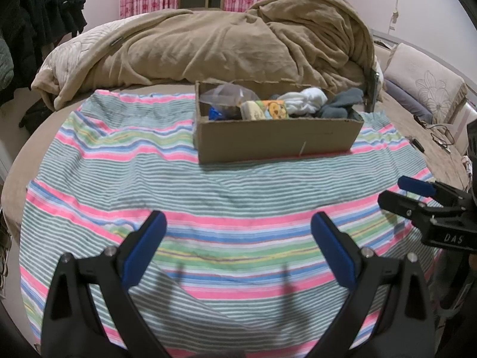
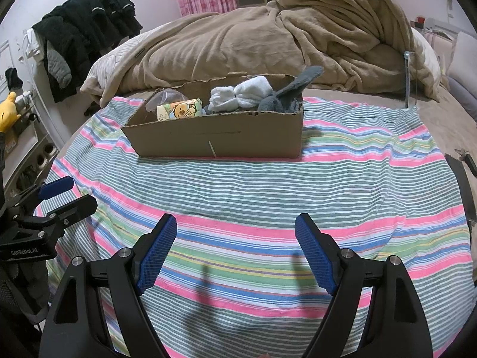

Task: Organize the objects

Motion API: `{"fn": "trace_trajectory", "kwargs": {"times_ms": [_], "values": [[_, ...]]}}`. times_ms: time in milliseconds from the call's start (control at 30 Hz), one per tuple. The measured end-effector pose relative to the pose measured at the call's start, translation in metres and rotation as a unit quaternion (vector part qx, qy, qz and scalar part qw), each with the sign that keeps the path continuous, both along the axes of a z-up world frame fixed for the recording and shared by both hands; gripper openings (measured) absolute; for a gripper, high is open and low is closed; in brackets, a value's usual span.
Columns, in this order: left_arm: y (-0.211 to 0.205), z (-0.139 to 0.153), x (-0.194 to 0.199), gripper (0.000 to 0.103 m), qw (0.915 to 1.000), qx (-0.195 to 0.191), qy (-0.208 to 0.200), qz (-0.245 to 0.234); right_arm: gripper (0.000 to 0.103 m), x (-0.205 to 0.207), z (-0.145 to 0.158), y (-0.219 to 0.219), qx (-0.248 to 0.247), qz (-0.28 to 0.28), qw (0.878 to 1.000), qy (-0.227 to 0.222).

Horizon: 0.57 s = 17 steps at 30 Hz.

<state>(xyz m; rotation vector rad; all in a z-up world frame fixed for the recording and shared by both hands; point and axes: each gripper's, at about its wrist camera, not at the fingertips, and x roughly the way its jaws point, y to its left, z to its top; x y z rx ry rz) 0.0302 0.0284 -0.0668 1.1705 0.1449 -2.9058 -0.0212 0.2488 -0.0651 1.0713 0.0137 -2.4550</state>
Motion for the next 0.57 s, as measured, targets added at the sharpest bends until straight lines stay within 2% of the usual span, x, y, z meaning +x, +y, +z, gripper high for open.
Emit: {"fn": "trace_trajectory", "kwargs": {"times_ms": [567], "values": [[0.0004, 0.0012, 0.0000, 0.099, 1.0000, 0.004, 0.006, -0.001, 0.084, 0.0004, 0.0001, -0.0002, 0.000, 0.000, 1.000, 0.000]]}}
